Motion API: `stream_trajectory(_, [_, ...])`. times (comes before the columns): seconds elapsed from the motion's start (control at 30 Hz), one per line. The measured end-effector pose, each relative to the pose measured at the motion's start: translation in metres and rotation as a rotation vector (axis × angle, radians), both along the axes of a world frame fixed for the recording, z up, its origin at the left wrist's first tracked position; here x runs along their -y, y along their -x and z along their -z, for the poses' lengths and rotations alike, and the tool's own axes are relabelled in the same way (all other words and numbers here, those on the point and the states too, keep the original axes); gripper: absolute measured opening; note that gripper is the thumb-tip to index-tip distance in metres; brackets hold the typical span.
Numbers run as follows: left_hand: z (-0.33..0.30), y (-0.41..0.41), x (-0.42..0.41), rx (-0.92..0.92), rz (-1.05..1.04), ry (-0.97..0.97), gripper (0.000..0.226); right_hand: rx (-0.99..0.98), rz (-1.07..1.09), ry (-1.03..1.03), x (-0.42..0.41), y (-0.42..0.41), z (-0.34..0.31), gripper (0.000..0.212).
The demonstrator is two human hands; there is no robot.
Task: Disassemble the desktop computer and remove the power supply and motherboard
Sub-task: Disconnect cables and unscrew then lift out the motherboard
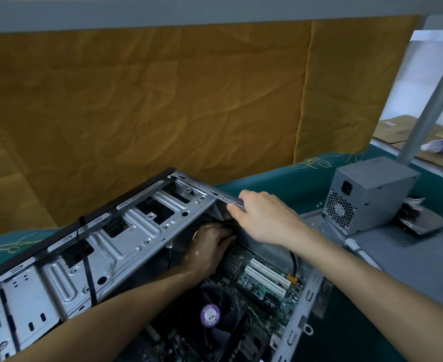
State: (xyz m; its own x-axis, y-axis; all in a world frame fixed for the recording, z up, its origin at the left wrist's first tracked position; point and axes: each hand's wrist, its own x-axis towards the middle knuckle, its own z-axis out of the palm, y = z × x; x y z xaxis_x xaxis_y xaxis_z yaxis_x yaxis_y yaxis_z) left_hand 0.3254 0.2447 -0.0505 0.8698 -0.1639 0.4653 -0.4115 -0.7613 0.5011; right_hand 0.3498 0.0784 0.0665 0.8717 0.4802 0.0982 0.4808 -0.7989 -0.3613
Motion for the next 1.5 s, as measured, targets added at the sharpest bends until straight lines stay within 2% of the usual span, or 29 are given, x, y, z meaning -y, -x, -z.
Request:
stream_trajectory(0.43, [0.0012,-0.0019,0.001,-0.043,-0.049,0.072,0.018,-0.008,-0.019,0.024,-0.0005,0.0019,-0.0027,0.042])
stream_trajectory(0.6, [-0.0004,0.0031,0.0014,0.017,-0.02,-0.002,0.014,-0.002,-0.026,0.021,-0.0002,0.0032,-0.0026,0.042])
stream_trajectory(0.77, [-0.002,0.0,0.0025,-0.023,-0.053,0.068,0.015,0.007,-0.032,0.019,0.0002,0.0024,-0.0028,0.042])
stream_trajectory(0.9, [-0.0027,0.0036,0.0013,0.0,-0.01,-0.001,0.013,0.009,-0.03,0.022,0.0,0.003,-0.0022,0.041])
stream_trajectory(1.07, [-0.0052,0.001,0.0033,-0.038,-0.055,0.06,0.016,0.011,-0.036,0.016,0.0004,0.0014,-0.0018,0.042])
stream_trajectory(1.5, [-0.0032,0.0037,0.0016,0.001,0.012,0.029,0.016,0.009,-0.033,0.024,-0.0004,0.0028,-0.0016,0.041])
